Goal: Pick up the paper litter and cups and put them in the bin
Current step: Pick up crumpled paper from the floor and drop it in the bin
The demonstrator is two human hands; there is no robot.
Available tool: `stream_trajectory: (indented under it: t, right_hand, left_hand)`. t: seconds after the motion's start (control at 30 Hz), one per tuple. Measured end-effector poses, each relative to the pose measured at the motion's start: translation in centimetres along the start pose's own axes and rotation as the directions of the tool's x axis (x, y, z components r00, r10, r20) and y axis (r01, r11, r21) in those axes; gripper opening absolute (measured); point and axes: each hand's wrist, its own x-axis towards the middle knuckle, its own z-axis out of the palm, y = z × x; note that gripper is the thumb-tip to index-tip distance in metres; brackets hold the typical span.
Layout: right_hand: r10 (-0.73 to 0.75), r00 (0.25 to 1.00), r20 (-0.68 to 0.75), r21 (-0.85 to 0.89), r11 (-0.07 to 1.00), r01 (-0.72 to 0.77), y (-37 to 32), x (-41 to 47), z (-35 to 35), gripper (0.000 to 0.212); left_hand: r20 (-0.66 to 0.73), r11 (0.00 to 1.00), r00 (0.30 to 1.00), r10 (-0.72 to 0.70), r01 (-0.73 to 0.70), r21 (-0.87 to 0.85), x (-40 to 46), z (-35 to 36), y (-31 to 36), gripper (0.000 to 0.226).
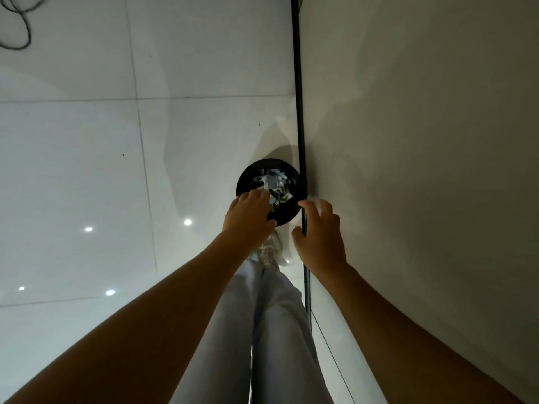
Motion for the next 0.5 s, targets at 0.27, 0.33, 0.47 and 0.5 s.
stream_trajectory:
  t: [0.27, 0.33, 0.47, 0.5]
  right_hand:
    - [-0.287, 0.949, 0.129, -0.176, 0.935, 0.307, -9.1, -4.0, -4.0, 0.057]
    - [-0.38, 0.905, 0.193, -0.256, 0.871, 0.42, -12.1, -5.8, -5.1, 0.055]
    - [-0.582, 0.747, 0.322, -0.341, 0.664, 0.665, -17.7, -10.7, -6.7, 0.05]
    - [-0.62, 0.697, 0.359, -0.352, 0.601, 0.717, -18.8, -12.2, -6.7, 0.049]
  left_hand:
    - [-0.142, 0.992, 0.982, -0.122, 0.119, -0.029, -10.7, -6.1, -2.9, 0.048]
    - [-0.21, 0.98, 0.958, -0.196, 0.196, -0.019, -14.4, -7.4, -3.6, 0.046]
    - [-0.319, 0.927, 0.872, -0.372, 0.37, -0.071, -22.4, -8.7, -4.3, 0.042]
    - [-0.338, 0.908, 0.845, -0.415, 0.407, -0.097, -24.6, -8.6, -4.4, 0.041]
